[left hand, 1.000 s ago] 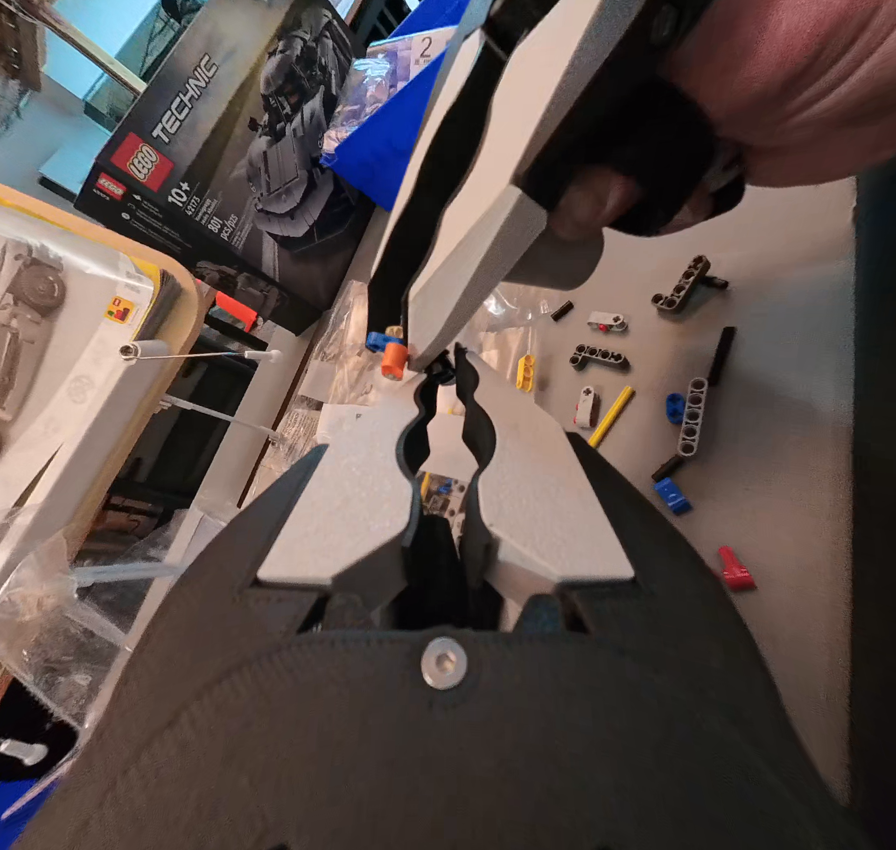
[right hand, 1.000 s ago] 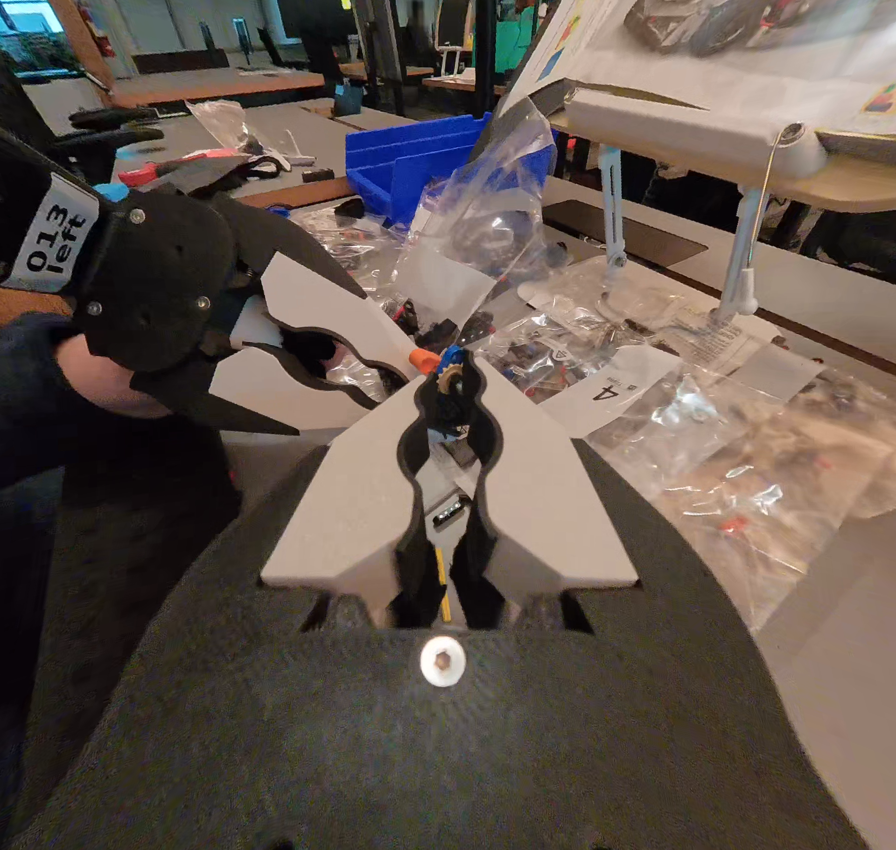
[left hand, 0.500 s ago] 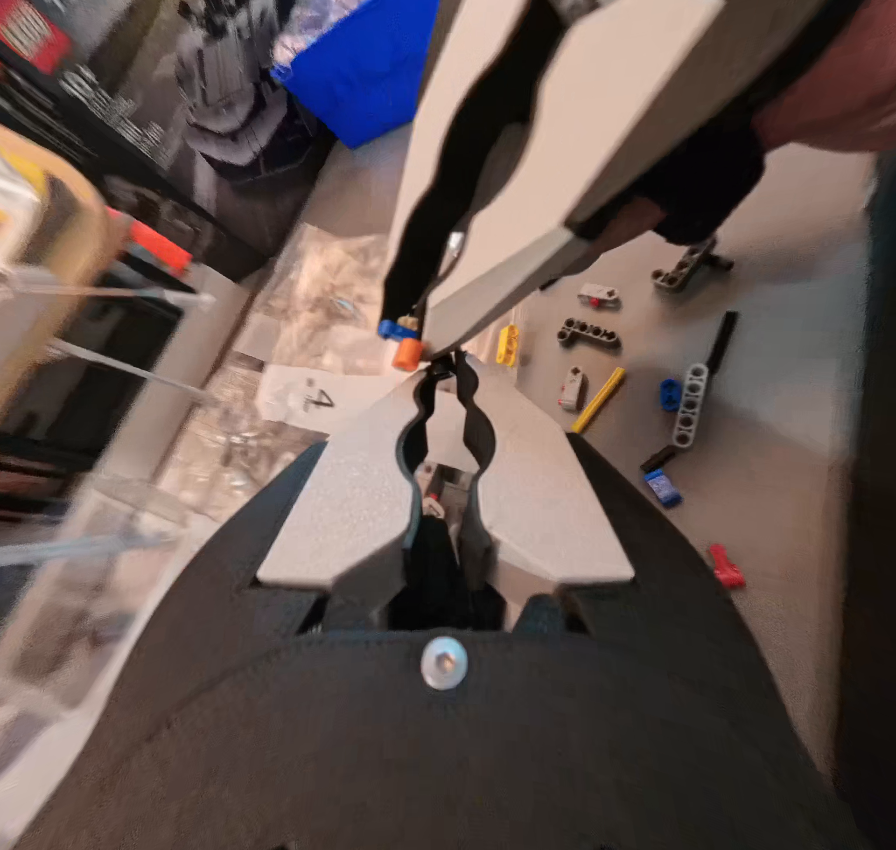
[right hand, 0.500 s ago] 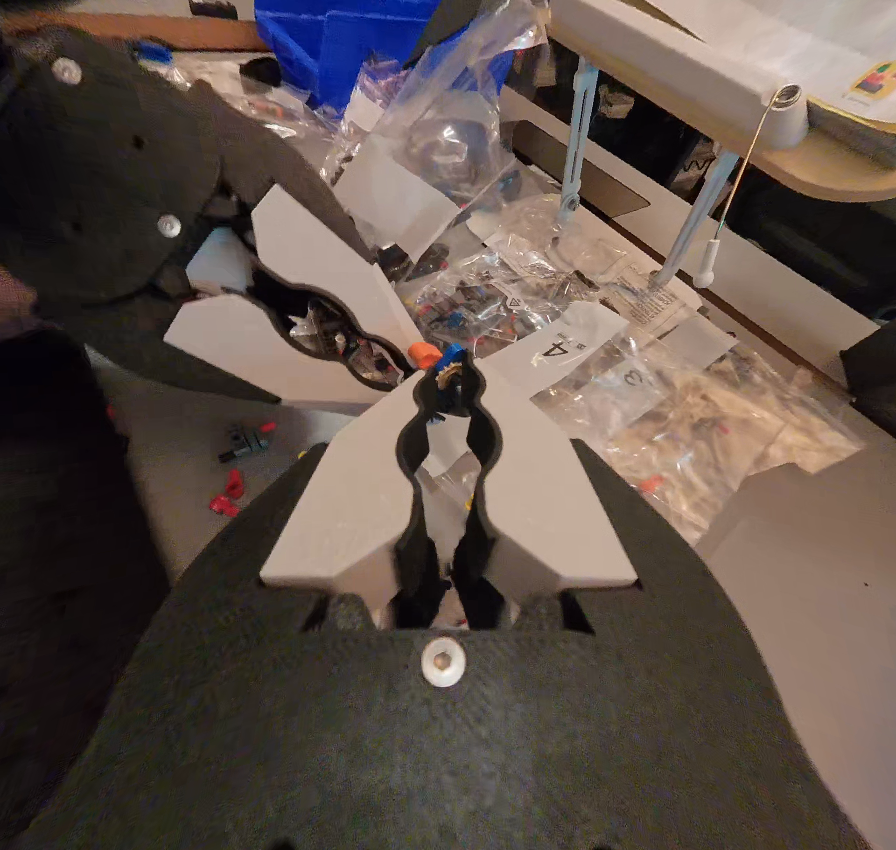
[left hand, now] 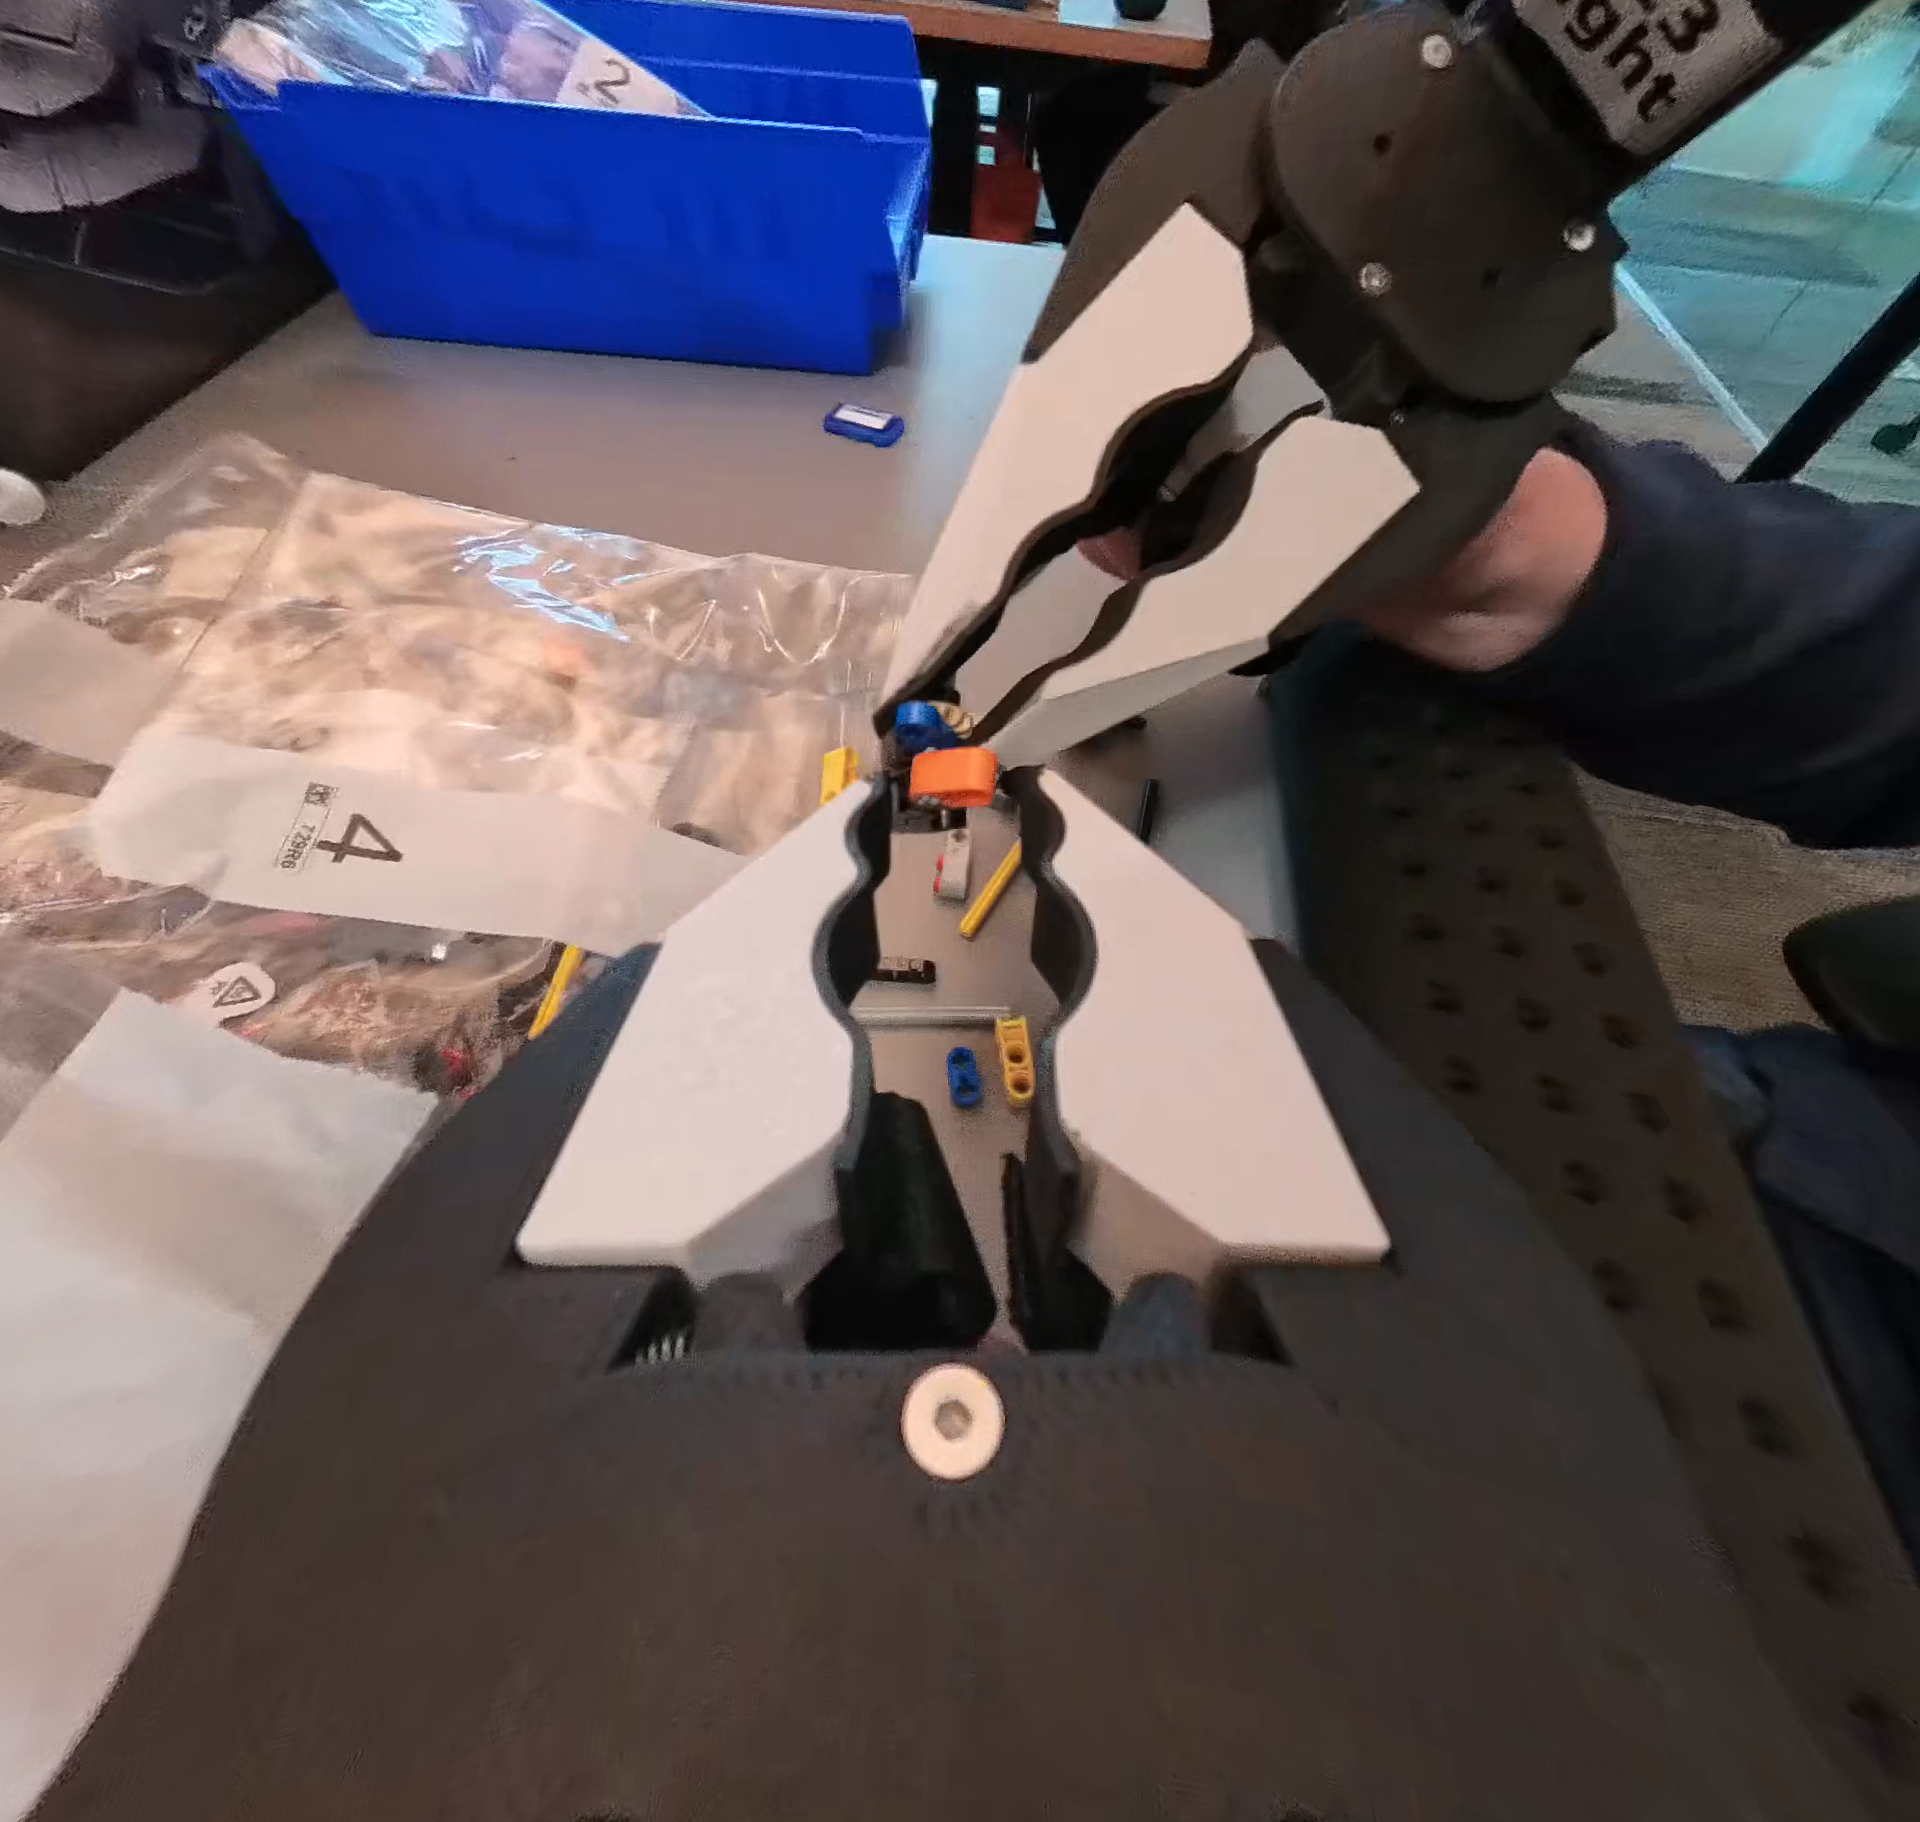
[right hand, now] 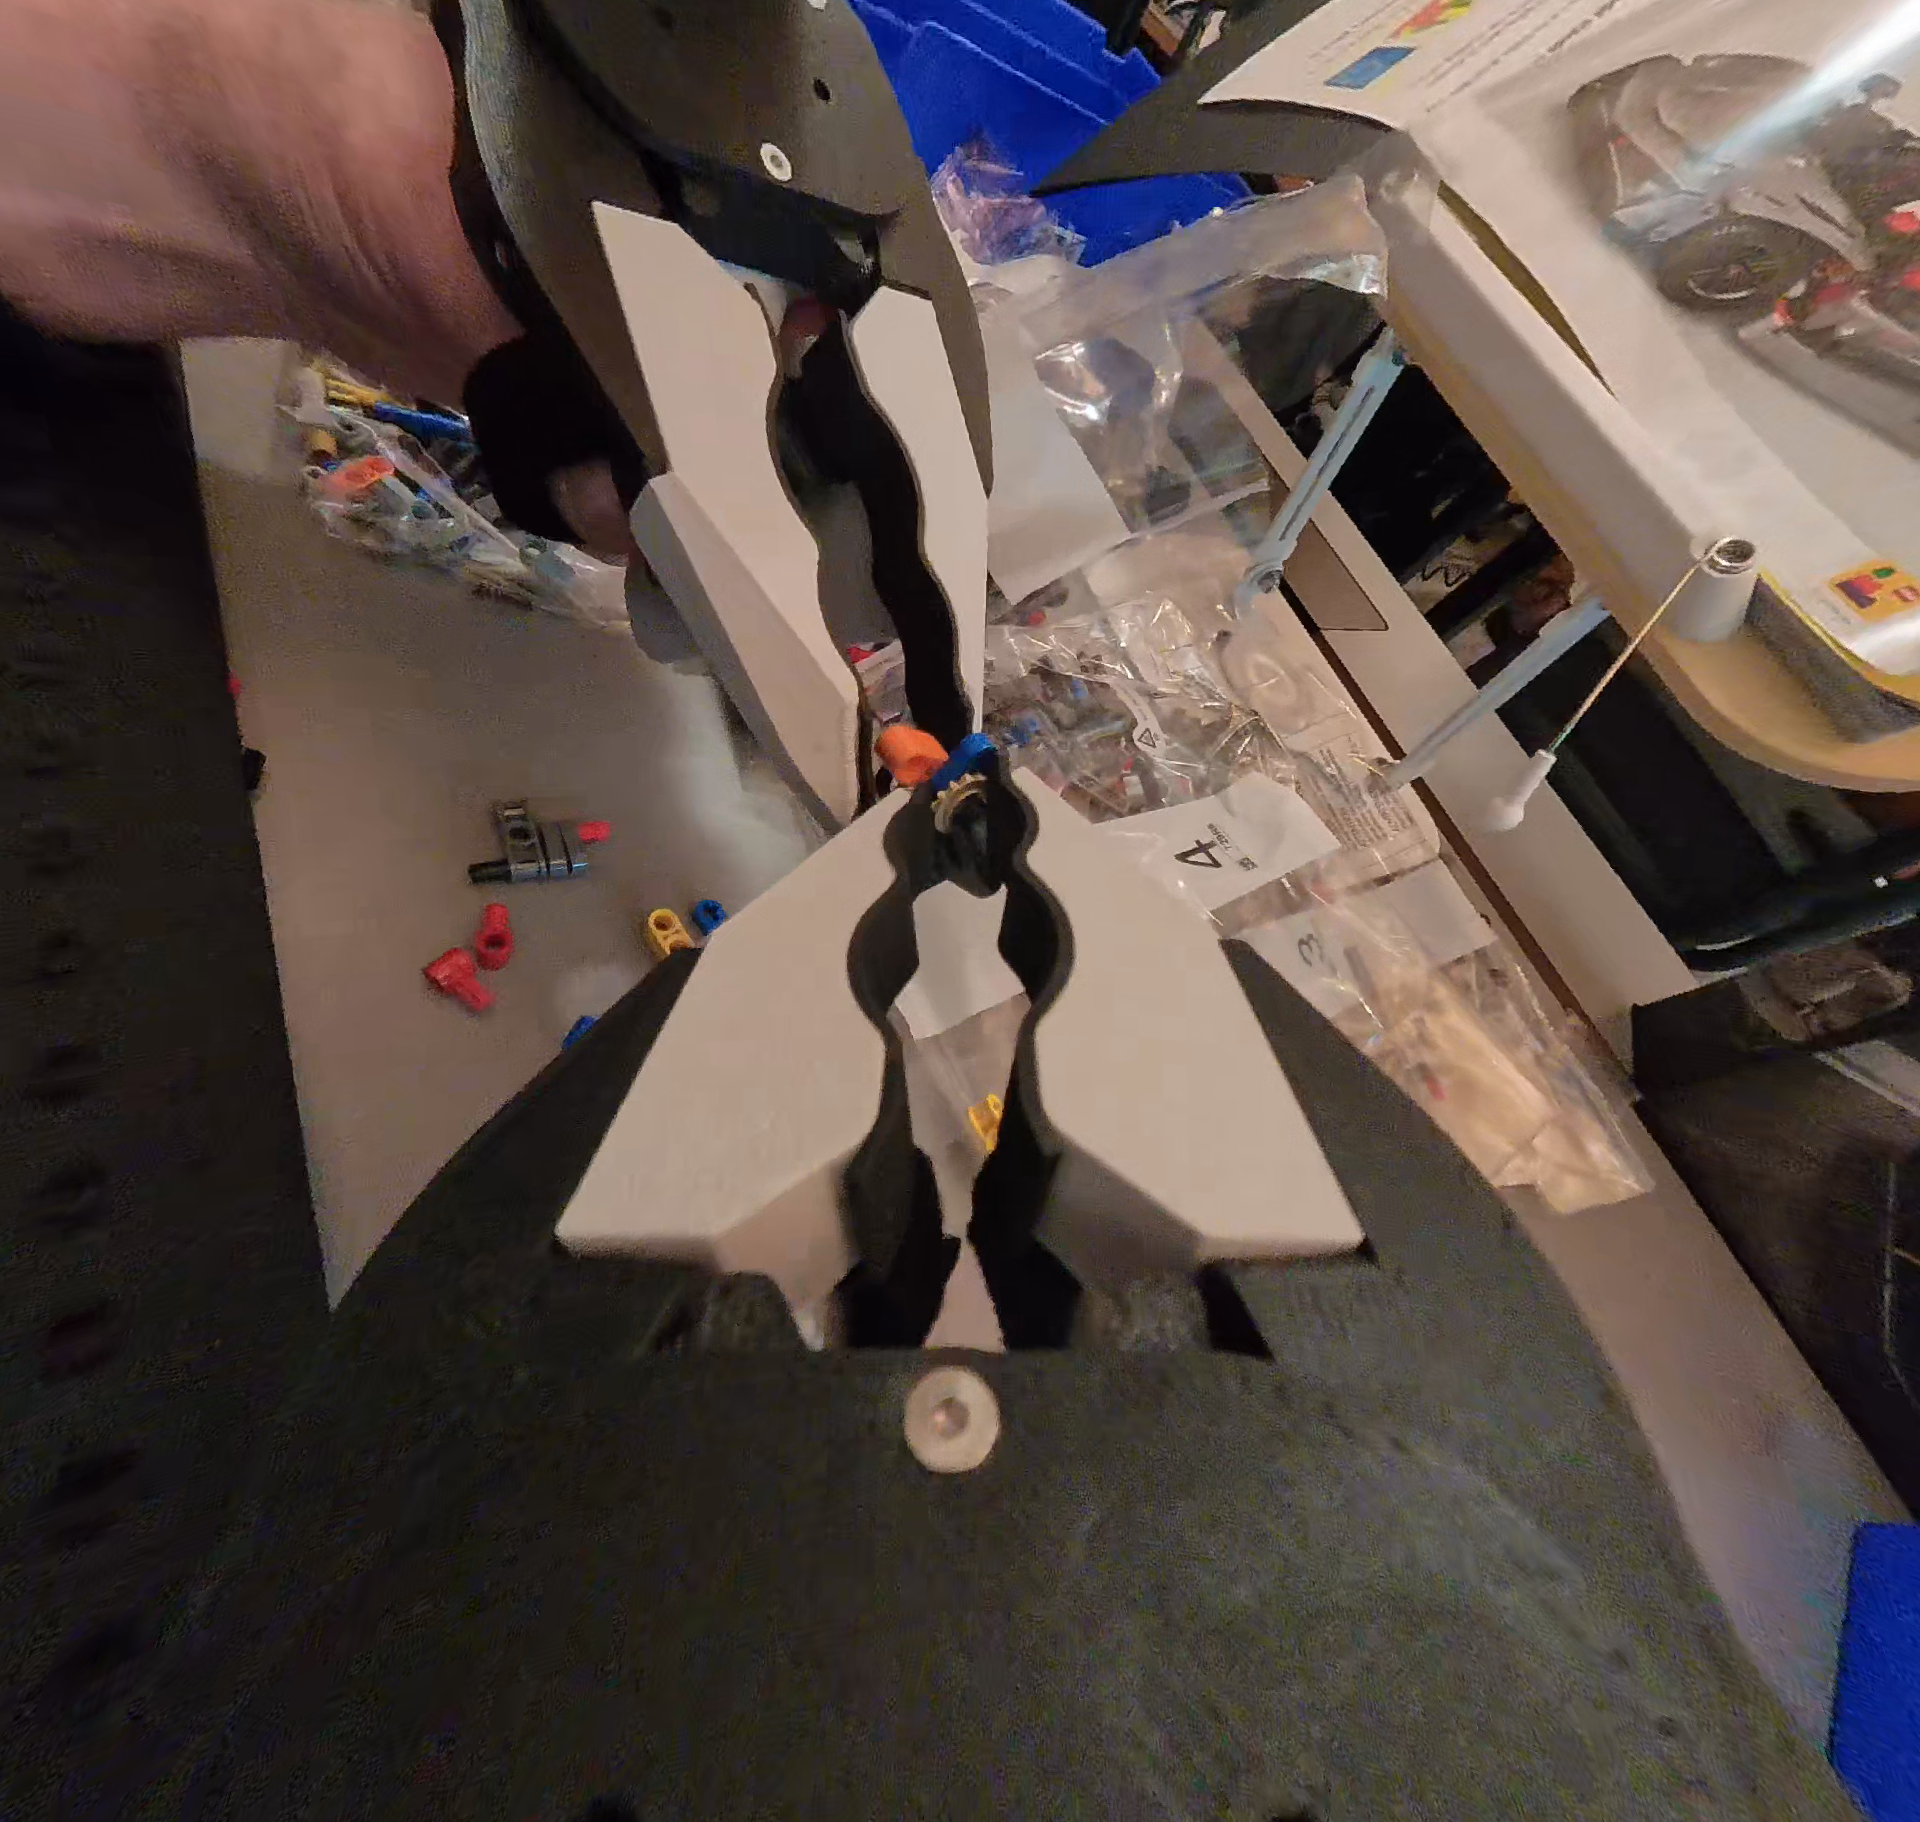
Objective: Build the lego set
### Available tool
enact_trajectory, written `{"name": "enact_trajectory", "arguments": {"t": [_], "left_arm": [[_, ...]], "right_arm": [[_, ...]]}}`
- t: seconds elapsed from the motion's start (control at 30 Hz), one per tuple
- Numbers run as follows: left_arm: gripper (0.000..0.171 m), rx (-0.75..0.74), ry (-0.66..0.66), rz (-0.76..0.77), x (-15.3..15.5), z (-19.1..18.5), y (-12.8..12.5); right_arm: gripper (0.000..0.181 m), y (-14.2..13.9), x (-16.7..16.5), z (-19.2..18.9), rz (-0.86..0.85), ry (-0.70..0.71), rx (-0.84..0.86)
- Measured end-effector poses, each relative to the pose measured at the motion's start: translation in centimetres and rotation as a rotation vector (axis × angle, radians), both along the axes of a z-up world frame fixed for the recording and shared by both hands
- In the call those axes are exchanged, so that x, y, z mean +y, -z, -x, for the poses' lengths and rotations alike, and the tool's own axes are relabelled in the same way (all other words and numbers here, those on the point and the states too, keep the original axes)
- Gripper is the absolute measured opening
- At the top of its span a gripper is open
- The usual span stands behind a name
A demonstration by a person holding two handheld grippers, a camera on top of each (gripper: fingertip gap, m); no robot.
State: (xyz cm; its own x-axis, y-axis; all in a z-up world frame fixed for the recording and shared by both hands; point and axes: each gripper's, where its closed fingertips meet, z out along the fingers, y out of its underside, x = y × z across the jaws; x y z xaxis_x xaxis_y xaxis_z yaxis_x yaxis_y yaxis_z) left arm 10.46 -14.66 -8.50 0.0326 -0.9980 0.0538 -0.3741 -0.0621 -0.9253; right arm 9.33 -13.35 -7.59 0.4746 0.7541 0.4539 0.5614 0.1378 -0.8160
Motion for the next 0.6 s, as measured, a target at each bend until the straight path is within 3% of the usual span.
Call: {"name": "enact_trajectory", "arguments": {"t": [0.2, 0.4, 0.53, 0.6], "left_arm": [[0.032, -0.050, 0.085, 0.084, -1.4, 0.1, -0.7], [0.019, -0.041, 0.077, 0.002, -1.3, 0.2, -0.7], [0.021, -0.049, 0.074, 0.029, -1.3, 0.1, -0.7], [0.022, -0.124, 0.061, 0.073, -1.0, 0.3, -2.0]], "right_arm": [[0.007, -0.5, -1.3, 0.8, -0.050, -0.085, -0.012], [0.008, -0.7, -1.5, 0.4, -0.059, -0.090, -0.019], [0.008, -0.6, -1.5, 0.1, -0.060, -0.089, -0.028], [0.007, -0.2, -1.3, -0.2, -0.053, -0.066, -0.045]]}}
